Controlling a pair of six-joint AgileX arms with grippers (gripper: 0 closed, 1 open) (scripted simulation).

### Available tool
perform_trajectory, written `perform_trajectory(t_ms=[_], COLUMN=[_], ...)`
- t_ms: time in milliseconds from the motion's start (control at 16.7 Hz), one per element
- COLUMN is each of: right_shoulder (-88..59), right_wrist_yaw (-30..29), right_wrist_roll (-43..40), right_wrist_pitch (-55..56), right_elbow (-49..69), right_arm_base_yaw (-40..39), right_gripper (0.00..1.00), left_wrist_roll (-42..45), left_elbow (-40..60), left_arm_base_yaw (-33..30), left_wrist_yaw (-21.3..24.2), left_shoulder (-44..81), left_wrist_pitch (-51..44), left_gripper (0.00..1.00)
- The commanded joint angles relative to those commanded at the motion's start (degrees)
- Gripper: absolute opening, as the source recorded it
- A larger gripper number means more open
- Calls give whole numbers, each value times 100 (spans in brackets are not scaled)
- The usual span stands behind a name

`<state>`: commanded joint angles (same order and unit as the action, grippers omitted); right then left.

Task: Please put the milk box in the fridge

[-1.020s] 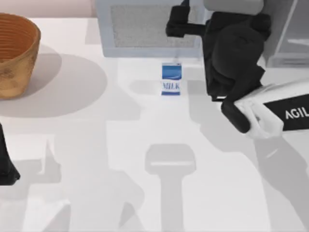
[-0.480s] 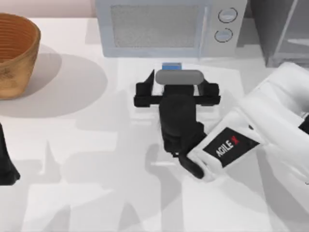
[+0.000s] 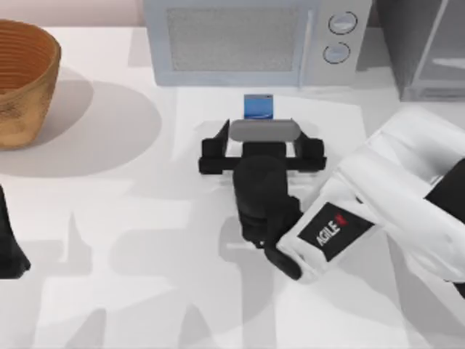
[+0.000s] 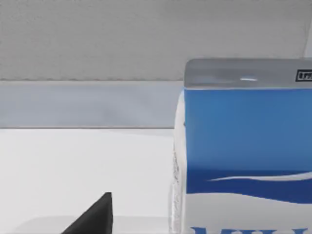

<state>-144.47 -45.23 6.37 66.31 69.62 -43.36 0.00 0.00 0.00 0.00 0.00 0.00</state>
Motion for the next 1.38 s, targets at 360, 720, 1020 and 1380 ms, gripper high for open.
perform_trajectory(t_ms=[360,720,1020,1380], right_shoulder=[-74,-519,-528,-528], right_wrist_yaw=[180,422,426,426], right_wrist_roll=[-34,-92,-93,-93], right_wrist_pitch=[-256,-556,-561,-561], right_elbow=[357,1139,1155,1155], right_arm_base_yaw=[181,432,436,436], right_gripper=[100,100,92,47], left_wrist_roll=[0,0,0,0], left_elbow=[0,0,0,0], left_arm_base_yaw=[0,0,0,0], left_wrist_yaw=[0,0,0,0], left_shoulder=[0,0,0,0], left_wrist_pitch=[0,0,0,0], left_gripper=[100,100,100,100])
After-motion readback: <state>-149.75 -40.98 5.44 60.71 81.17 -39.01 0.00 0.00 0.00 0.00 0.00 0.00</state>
